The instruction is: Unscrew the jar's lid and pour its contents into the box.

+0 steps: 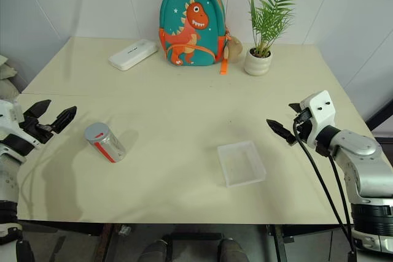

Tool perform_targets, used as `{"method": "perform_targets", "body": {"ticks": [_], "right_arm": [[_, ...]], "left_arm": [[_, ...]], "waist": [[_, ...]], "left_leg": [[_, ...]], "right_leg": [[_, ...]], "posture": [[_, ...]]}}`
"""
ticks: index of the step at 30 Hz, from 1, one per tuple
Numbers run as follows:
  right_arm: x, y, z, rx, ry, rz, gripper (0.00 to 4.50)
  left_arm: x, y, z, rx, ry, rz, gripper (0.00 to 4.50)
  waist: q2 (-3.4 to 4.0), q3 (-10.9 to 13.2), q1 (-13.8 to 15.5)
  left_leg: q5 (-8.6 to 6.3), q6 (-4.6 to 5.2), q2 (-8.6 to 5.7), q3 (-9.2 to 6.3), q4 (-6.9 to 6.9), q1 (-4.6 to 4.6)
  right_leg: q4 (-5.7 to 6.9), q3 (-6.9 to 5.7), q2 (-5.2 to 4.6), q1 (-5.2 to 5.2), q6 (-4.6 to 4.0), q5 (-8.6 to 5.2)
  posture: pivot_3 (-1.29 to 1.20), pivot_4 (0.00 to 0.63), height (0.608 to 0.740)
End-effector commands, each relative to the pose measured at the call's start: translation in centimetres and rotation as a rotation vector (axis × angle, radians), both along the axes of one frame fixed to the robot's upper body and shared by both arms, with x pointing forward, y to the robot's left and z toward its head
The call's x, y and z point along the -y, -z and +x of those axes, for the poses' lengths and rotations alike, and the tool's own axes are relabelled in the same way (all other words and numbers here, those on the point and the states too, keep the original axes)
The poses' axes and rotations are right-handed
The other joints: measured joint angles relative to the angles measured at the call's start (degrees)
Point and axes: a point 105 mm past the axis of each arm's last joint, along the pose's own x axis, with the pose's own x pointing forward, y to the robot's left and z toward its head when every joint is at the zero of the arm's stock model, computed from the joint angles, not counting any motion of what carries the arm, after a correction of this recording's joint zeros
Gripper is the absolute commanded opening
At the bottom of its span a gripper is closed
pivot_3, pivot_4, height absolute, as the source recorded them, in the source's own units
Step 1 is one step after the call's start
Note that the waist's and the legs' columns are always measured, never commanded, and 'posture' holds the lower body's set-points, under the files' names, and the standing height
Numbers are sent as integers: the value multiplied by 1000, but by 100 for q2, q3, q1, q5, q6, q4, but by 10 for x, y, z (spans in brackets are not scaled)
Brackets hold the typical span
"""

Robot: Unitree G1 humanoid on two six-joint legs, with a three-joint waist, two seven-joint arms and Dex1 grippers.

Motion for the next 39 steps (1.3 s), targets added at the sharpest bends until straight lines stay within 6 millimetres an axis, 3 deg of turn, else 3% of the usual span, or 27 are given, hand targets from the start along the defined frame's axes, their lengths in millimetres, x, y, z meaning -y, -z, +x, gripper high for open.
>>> {"method": "perform_targets", "body": {"ticks": [1,11,16,20,24,28,33,37,39], "right_arm": [[-2,-13,0,52,-9,1,4500],[-15,-17,-6,58,-41,12,4500],[-31,-29,-9,82,-98,18,4500],[-52,-30,-16,106,-179,27,4500],[-67,-30,-25,101,-265,46,4500],[-68,-29,-27,83,-279,70,4500],[-79,-22,-34,6,-369,34,4500],[-85,-17,-51,-36,-539,21,4500],[-83,-14,-48,-45,-542,10,4500]], "left_arm": [[-3,-13,-1,45,-7,19,4494],[-3,-14,1,52,-6,11,4494],[9,-34,-5,120,65,-17,4494],[22,-54,-17,170,142,-27,4494],[43,-58,-33,183,219,-40,4494],[64,-51,-55,175,252,-13,4494],[69,-45,-72,165,221,-10,4494],[75,-34,-91,133,168,38,4494],[74,-34,-99,148,103,46,4494]], "waist": [[0,0,-5],[0,0,6],[0,0,3],[0,0,-3],[0,0,-16],[-2,-1,-24],[-2,-1,-36],[-2,-1,-94],[-5,-2,-129]], "left_leg": [[0,0,1,1,0,0],[-4,3,1,8,0,0],[-5,4,2,12,1,-1],[-8,4,3,12,-1,-3],[-13,6,5,15,-1,-2],[-16,8,6,19,2,-2],[-16,10,7,21,10,2],[-20,19,4,33,22,3],[-27,29,3,37,29,3]], "right_leg": [[0,1,1,-1,4,2],[1,8,2,-7,17,9],[0,11,2,-7,17,9],[-1,10,2,-9,17,9],[0,12,5,-10,29,14],[-2,18,3,-9,30,14],[-2,28,4,-8,-30,-16],[-15,41,0,2,-37,-13],[-25,43,-2,9,-34,-11]], "posture": [[0,150,740],[0,150,740],[0,150,740],[0,150,740],[0,150,740],[0,150,740],[0,150,740],[0,150,740],[0,150,740]]}}
